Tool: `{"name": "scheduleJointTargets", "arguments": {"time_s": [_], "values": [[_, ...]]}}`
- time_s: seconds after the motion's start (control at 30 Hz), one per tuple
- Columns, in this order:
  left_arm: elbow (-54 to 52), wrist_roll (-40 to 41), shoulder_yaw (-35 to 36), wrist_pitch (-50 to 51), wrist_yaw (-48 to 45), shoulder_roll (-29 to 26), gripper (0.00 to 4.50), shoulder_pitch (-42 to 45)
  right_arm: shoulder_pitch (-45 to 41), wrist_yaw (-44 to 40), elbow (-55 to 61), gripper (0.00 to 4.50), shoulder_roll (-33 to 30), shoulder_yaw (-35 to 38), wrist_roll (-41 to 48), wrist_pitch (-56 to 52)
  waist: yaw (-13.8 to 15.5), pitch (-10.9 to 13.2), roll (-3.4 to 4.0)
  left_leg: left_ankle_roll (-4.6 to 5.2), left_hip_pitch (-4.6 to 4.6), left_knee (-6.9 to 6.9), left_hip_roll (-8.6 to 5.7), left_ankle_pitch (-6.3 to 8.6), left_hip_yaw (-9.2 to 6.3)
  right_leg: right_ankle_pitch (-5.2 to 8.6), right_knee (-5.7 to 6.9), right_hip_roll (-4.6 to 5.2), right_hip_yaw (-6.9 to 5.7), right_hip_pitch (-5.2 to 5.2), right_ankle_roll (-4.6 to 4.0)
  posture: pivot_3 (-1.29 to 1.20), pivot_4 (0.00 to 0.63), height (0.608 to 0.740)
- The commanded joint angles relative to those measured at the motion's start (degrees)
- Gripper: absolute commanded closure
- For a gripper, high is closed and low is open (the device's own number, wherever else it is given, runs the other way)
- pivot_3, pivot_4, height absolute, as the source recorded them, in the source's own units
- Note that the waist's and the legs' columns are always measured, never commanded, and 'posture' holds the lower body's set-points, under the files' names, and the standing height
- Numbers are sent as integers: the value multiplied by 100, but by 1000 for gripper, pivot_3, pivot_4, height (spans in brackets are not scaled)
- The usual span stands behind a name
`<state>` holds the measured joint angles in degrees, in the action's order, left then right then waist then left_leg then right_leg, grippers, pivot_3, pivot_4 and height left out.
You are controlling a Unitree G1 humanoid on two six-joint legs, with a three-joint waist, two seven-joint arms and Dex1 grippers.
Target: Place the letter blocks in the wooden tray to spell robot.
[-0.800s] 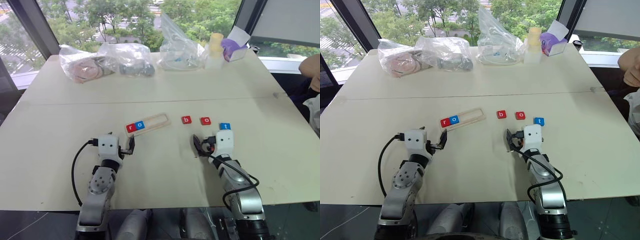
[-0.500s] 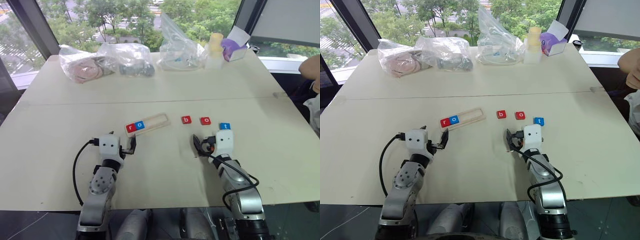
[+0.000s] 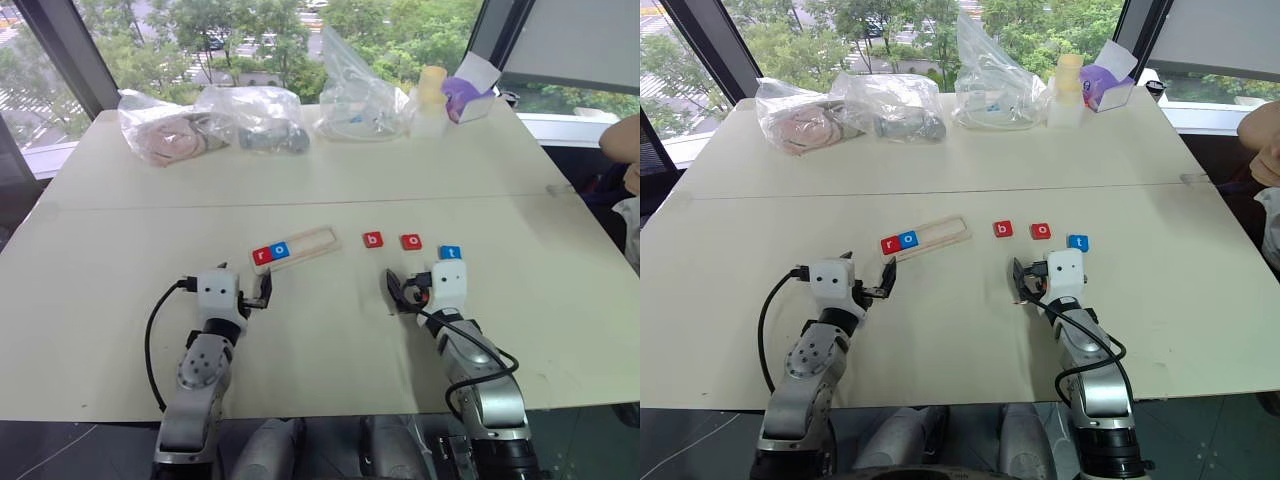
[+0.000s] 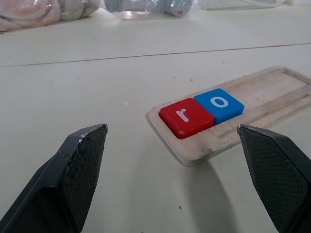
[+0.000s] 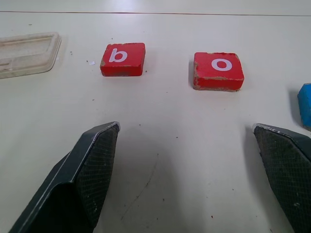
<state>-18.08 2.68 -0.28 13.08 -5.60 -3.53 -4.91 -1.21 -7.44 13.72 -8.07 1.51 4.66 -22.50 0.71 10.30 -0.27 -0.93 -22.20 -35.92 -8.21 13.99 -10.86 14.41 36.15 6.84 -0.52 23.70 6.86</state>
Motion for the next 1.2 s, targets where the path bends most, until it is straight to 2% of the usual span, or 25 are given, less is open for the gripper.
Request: {"name": "scheduleJointTargets", "arguments": {"time_s": [0.03,0.23,0.3,0.4,0.6,0.7,0.83,1.0,1.2], "values": [[-173,59,58,-59,-73,-95,0,-10,57,0,-5,45,-74,-43,-104,15,2,0,0,0,0,0,0,0,0,0,0,0,0,0,0,0,150,740],[-207,110,137,-111,-358,-453,0,79,7,-427,86,45,-646,-318,-444,533,5,2,3,0,-10,1,0,0,6,0,-2,1,1,11,1,0,150,740],[-357,314,209,-18,-628,-658,0,145,-179,-717,182,45,-866,-219,-241,403,3,2,3,1,-17,4,0,0,9,-3,-1,0,1,25,5,0,150,740],[-616,835,316,240,-1405,-1195,0,260,-436,-1777,369,45,-1584,-278,56,424,2,11,9,2,-30,5,0,-1,20,-9,2,-1,8,44,0,0,150,740],[-392,1570,672,618,-2710,-2398,0,670,-857,-2996,545,45,-2533,-80,736,-44,5,14,7,5,-30,13,5,0,29,-21,-1,-2,12,47,-13,0,150,740],[367,1877,652,649,-3809,-3146,0,1226,-1140,-3521,621,45,-2976,-21,1064,-295,9,20,7,5,-34,14,5,0,34,-24,-1,-2,14,56,-18,0,150,740],[1721,1680,270,52,-5030,-3687,0,2072,-1420,-3943,898,45,-3299,-1,1456,-685,9,21,5,6,-33,18,8,0,38,-25,-6,-1,14,55,-19,0,150,740],[3402,1288,-241,-503,-6026,-3808,0,3097,-1607,-4035,1176,45,-3452,16,1629,-939,5,29,-9,9,-38,23,7,2,45,-27,-13,2,14,62,-15,0,150,740],[4865,995,-530,-860,-6646,-3577,0,4022,-1576,-3938,1396,45,-3455,47,1682,-1085,5,35,-19,8,-44,23,7,2,45,-32,-12,2,17,71,-8,0,150,740]]}}
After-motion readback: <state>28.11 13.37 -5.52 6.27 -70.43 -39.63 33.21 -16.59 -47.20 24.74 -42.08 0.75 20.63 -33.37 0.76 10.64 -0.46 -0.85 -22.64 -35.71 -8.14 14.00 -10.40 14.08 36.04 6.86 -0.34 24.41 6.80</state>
